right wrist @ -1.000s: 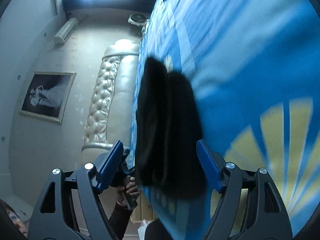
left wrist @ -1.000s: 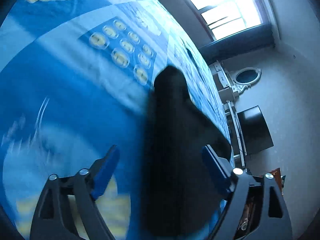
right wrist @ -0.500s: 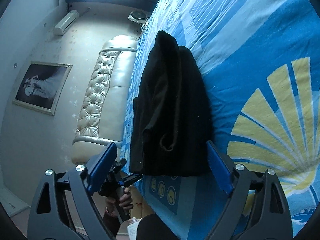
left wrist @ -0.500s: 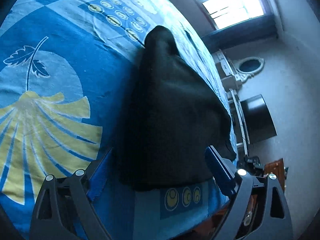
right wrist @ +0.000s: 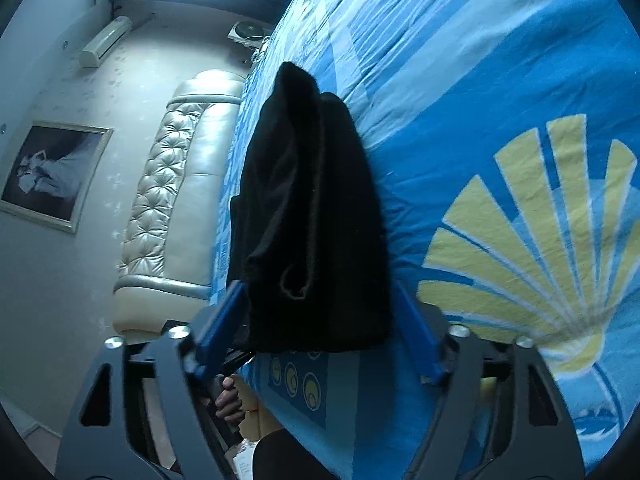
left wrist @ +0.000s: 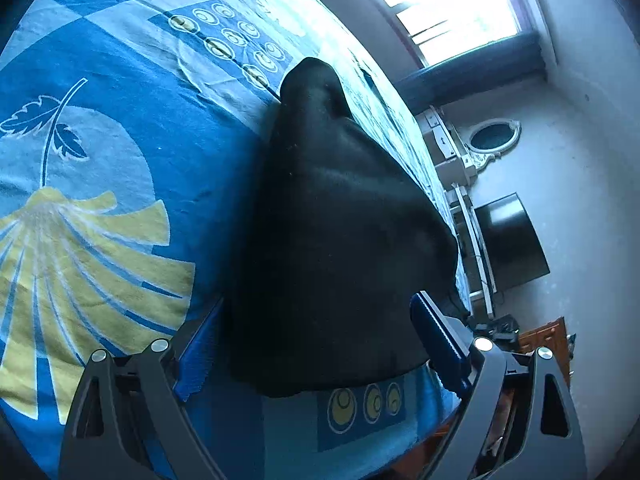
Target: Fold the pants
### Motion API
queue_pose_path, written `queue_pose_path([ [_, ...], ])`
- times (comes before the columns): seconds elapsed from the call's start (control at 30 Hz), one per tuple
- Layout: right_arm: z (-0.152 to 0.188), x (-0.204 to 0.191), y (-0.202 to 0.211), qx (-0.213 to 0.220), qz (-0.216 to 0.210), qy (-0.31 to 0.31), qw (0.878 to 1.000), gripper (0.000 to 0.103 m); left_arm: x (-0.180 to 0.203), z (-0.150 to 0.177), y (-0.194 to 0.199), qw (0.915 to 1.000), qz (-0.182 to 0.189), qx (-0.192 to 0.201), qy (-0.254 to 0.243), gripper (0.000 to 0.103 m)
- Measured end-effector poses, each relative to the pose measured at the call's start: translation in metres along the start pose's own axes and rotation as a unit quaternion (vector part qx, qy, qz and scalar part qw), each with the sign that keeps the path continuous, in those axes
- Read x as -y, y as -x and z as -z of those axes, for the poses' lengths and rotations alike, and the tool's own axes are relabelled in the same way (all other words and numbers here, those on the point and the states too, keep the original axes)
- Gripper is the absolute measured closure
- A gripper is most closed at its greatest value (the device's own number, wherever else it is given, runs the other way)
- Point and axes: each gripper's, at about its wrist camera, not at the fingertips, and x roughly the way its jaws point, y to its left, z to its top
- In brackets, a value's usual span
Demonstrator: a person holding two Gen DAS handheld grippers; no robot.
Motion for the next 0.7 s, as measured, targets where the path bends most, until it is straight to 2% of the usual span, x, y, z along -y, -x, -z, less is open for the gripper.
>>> queue_pose_path([
  [0.07, 0.004, -0.009, -0.008, -0.005, 0.021, 0.018, 1.0, 0.014, 0.005, 0.001, -0.004, 0.9999, -0.007, -0.001, -0.014, 0.015],
  [0.1, 0.006, -0.013, -0.012, -0.009, 0.026, 0.028, 0.999, 0.017, 0.008, 0.002, -0.006, 0.9996, -0.013, 0.0, -0.024, 0.015],
  [0.13, 0.01, -0.017, -0.018, -0.016, 0.034, 0.038, 0.999, 0.022, 0.01, 0.003, -0.006, 0.9993, -0.019, -0.001, -0.032, 0.015],
  [0.17, 0.011, -0.017, -0.02, -0.018, 0.05, 0.043, 0.998, 0.034, 0.014, 0.005, -0.007, 0.9988, -0.026, -0.001, -0.041, 0.018],
  [0.2, 0.013, -0.018, -0.021, -0.016, 0.062, 0.049, 0.997, 0.041, 0.017, 0.006, -0.008, 0.998, -0.038, -0.002, -0.05, 0.027],
  [0.23, 0.013, -0.017, -0.021, -0.015, 0.061, 0.049, 0.997, 0.043, 0.018, 0.005, -0.009, 0.9978, -0.039, -0.004, -0.054, 0.035],
  [0.33, 0.013, -0.011, -0.018, -0.018, 0.04, 0.035, 0.998, 0.052, 0.01, 0.001, -0.008, 0.9989, -0.03, -0.006, -0.037, 0.041],
  [0.5, 0.012, 0.0, -0.016, -0.018, 0.003, 0.021, 1.0, 0.061, 0.006, 0.002, -0.006, 0.998, -0.04, -0.005, -0.048, 0.044],
  [0.7, 0.012, 0.0, -0.016, -0.014, -0.014, 0.019, 1.0, 0.063, 0.011, 0.004, -0.008, 0.9971, -0.054, -0.005, -0.054, 0.045],
])
